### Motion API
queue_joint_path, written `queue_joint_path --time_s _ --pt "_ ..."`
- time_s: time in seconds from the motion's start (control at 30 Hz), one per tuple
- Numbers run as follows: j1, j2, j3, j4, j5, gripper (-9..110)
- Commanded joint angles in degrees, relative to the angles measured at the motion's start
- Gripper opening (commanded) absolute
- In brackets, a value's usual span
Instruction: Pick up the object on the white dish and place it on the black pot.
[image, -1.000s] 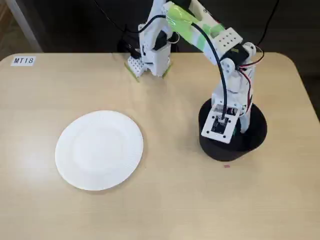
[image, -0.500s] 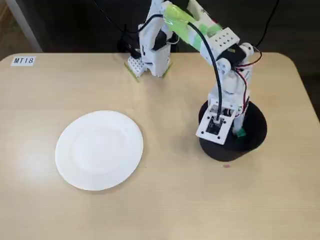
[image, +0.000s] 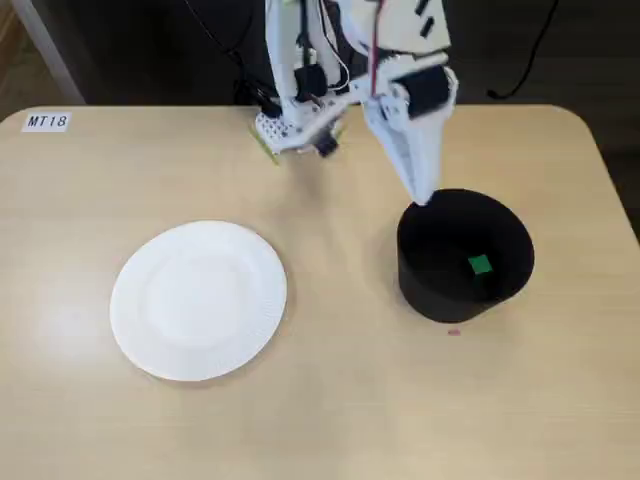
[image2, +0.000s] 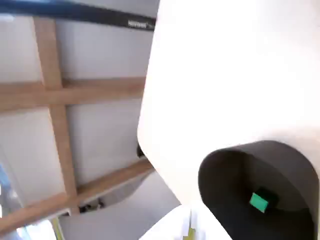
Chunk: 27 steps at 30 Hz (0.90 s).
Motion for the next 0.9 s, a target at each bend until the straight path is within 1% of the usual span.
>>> queue_joint_path --time_s 0.0,0.13,0.27,0.63,0.87 --pt "6.42 7.56 0.88 2.02 2.02 0" --pt "13.27 16.52 7.29 1.41 1.67 0" --pt "17.31 26.28 16.96 0.7 0.53 0" --pt "17.58 54.14 50.36 -4.48 -1.58 0" --pt "16.79 67.06 66.27 -7.91 -2.02 0"
